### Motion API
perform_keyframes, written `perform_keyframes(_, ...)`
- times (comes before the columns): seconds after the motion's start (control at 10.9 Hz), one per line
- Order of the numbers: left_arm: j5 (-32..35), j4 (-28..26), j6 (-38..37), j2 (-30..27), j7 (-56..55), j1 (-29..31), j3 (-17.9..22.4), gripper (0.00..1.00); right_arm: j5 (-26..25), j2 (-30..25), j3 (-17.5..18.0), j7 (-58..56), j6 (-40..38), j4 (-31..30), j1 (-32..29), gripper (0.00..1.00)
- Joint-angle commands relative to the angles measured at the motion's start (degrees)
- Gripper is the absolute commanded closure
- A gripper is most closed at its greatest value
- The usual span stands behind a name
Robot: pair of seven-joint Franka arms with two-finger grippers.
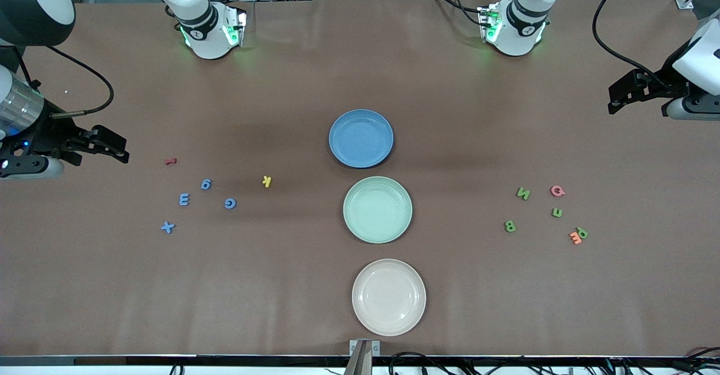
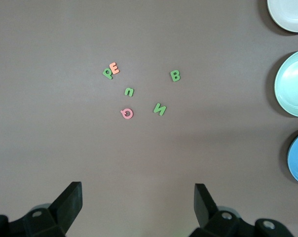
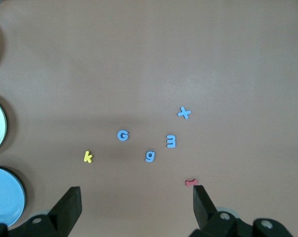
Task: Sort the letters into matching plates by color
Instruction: 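Move the right gripper toward blue letters while the left gripper reaches green letters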
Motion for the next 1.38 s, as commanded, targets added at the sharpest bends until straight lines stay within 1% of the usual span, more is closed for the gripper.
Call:
perform_keyframes(0.0, 0.8, 1.1, -1.1, 0.4, -0.9, 0.0, -0.3, 0.00, 0.3, -0.7, -0.1, 0.3, -0.4, -0.5, 0.3, 0.00)
perform_keyframes(0.37, 0.7, 0.9, -1.0, 1.1, -0.2, 0.1, -0.2, 0.00, 0.3, -0.7, -0.1, 0.3, -0.3, -0.4, 0.3, 0.00)
perform_keyframes(0.74, 0.9, 0.1, 0.6, 4.9, 0.0, 0.1, -0.4, 0.00, 0.3, -0.4, -0.1, 0.5, 0.0, -0.3, 0.2, 0.00)
perform_keyframes(1.01, 0.9, -4.7, 6.1, 6.0, 0.0, 0.0, -0.4, 0.00, 0.2, -0.4, -0.1, 0.5, 0.0, -0.3, 0.2, 0.00)
perform_keyframes(1.29, 1.4, -14.6, 18.1, 5.9, 0.1, 0.0, -0.4, 0.00, 0.4, -0.3, -0.2, 0.6, -0.4, -0.6, 0.1, 0.00)
